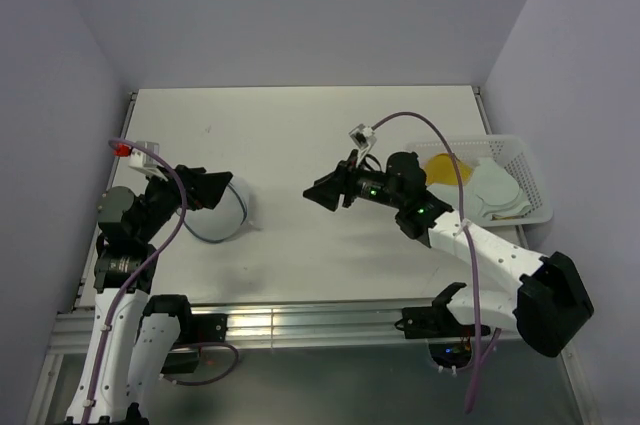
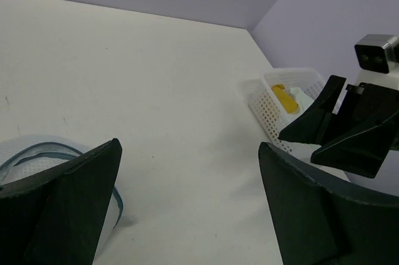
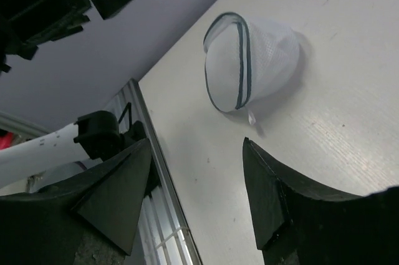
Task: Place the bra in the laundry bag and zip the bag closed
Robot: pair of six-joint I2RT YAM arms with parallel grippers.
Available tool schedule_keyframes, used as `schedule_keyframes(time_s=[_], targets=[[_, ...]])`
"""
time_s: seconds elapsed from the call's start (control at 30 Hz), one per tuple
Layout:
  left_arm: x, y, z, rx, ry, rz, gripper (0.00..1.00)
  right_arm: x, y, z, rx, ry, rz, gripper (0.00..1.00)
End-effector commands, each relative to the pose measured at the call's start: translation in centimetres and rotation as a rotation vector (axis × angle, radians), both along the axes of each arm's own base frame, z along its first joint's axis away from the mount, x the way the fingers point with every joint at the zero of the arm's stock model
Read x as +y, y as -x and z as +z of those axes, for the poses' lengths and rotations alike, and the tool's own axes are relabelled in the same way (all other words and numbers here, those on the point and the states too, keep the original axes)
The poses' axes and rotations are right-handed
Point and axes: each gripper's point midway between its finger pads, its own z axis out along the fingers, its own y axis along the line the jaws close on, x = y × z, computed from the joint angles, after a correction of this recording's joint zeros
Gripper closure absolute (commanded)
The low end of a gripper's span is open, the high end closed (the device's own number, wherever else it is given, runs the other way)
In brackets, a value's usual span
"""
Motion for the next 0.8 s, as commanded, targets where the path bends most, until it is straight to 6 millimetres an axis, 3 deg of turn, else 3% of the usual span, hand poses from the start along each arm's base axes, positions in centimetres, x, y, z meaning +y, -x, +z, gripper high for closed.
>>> schedule_keyframes(time_s=[0.0,0.47,0.53,0.57,0.63,0.67,0.7,0.77], targets=[[0.4,0.3,2.0,-0.063,-0.031,0.013,0.01,2.4,0.2,-1.0,-0.006,0.056,0.035,0.32],[2.2,-0.1,2.1,-0.041,-0.023,0.150,0.01,12.2,1.0,-7.8,0.125,0.190,0.100,0.40],[2.6,-0.3,1.9,-0.026,-0.024,0.180,0.01,13.3,0.7,-7.7,0.118,0.193,0.102,0.41],[2.8,-0.4,1.6,-0.015,-0.024,0.196,0.01,13.7,0.7,-8.9,0.136,0.219,0.107,0.41],[2.7,-0.4,1.6,-0.014,-0.026,0.197,0.01,14.7,0.3,-8.9,0.128,0.223,0.100,0.41],[2.7,-0.3,1.6,-0.015,-0.026,0.198,0.01,15.2,0.4,-10.0,0.141,0.242,0.107,0.41],[2.7,-0.3,1.6,-0.014,-0.026,0.198,0.01,16.0,0.1,-9.4,0.136,0.228,0.107,0.41],[2.7,-0.4,1.5,-0.008,-0.027,0.201,0.01,16.6,-0.5,-11.0,0.156,0.257,0.092,0.42]])
